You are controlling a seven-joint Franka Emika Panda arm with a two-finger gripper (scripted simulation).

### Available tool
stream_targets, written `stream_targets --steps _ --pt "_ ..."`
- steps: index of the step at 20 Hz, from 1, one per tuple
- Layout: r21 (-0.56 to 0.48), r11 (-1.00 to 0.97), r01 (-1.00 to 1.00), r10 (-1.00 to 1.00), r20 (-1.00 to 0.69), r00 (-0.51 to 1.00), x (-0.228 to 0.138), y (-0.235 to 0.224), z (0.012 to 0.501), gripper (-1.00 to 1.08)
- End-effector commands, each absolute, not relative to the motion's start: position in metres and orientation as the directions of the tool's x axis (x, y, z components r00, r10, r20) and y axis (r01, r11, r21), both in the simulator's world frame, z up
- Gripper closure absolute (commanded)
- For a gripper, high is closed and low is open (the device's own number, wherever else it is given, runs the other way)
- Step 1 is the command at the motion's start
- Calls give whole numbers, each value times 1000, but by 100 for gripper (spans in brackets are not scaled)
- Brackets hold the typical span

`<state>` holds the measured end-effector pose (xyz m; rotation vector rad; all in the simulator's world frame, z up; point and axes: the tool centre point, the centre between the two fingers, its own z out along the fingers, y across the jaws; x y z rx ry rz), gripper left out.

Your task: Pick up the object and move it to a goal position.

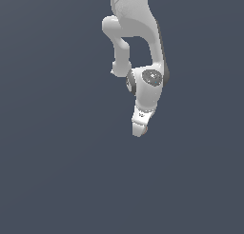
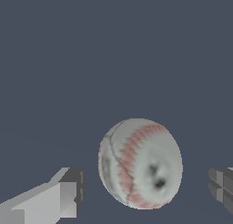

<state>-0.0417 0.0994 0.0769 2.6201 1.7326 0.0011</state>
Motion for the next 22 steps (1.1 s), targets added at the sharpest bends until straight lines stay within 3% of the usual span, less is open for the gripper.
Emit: stream_targets --steps 1,8,9,22 --pt "0 -390 921 921 0 390 -43 99 63 -92" --pt "0 -389 921 921 0 389 -42 100 48 -92" --pt "0 -389 921 921 0 389 -42 100 48 108" --pt "2 -389 921 921 0 389 -40 97 51 108"
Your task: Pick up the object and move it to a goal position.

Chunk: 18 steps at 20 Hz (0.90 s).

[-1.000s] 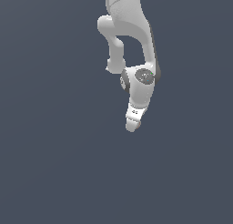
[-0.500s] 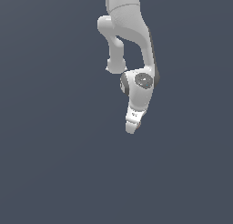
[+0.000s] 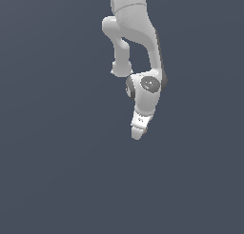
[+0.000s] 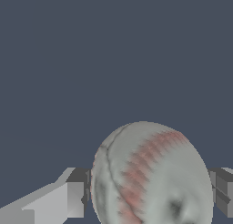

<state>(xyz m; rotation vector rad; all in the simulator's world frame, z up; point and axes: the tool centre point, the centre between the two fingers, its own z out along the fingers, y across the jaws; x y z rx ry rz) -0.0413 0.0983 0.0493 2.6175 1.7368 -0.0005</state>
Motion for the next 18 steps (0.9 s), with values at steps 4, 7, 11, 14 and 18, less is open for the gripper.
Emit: stream_targets --steps 4,7,11,14,18 --pt "2 -389 921 921 0 389 -35 87 63 108" --pt "1 -389 921 921 1 389 -28 75 77 108" --pt "1 -388 921 921 2 388 -16 53 103 108" --pt "0 -388 922 922 2 388 -5 34 126 108" --pt "-1 -388 922 922 3 388 11 6 160 108"
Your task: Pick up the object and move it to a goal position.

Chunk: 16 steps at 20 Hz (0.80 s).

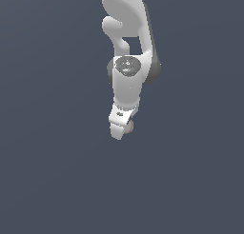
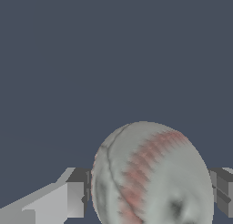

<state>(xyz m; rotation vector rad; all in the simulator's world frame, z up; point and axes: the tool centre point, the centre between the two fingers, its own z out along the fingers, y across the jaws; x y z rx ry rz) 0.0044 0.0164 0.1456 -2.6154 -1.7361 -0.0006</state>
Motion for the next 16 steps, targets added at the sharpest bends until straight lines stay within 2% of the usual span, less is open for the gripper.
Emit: stream_targets --steps 1,16 --pt "-1 -388 922 922 3 388 15 -2 168 108" --pt "0 -388 921 921 1 388 69 -91 273 108"
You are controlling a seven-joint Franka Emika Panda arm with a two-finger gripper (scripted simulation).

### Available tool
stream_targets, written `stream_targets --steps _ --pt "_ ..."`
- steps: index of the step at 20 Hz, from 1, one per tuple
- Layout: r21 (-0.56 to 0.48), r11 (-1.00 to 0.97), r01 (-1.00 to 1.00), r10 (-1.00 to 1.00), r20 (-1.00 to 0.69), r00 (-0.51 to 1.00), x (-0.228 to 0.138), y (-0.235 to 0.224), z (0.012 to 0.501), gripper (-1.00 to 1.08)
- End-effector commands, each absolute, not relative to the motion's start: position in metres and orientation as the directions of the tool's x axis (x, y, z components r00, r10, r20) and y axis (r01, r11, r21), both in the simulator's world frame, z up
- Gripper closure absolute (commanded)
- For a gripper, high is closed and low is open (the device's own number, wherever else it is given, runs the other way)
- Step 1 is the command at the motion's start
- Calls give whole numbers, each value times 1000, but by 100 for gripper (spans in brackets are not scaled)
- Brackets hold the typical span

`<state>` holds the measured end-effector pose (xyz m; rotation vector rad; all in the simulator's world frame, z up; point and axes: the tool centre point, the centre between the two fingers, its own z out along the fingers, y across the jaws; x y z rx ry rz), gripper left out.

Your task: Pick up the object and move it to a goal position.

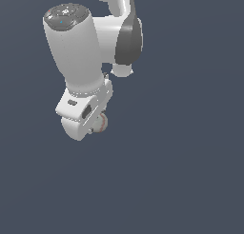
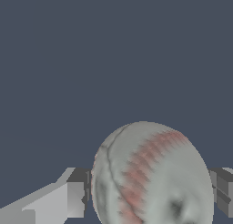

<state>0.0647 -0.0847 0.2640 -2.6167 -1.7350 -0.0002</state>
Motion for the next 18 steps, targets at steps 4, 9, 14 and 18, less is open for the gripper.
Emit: stream_targets --steps 4,9,14,18 --pt "0 -389 921 921 1 389 77 -103 287 108" --pt "0 -389 921 921 0 389 84 -112 297 108" --pt "0 -389 921 921 0 389 87 -116 302 108" --pt "0 -389 921 921 0 389 87 -116 302 108"
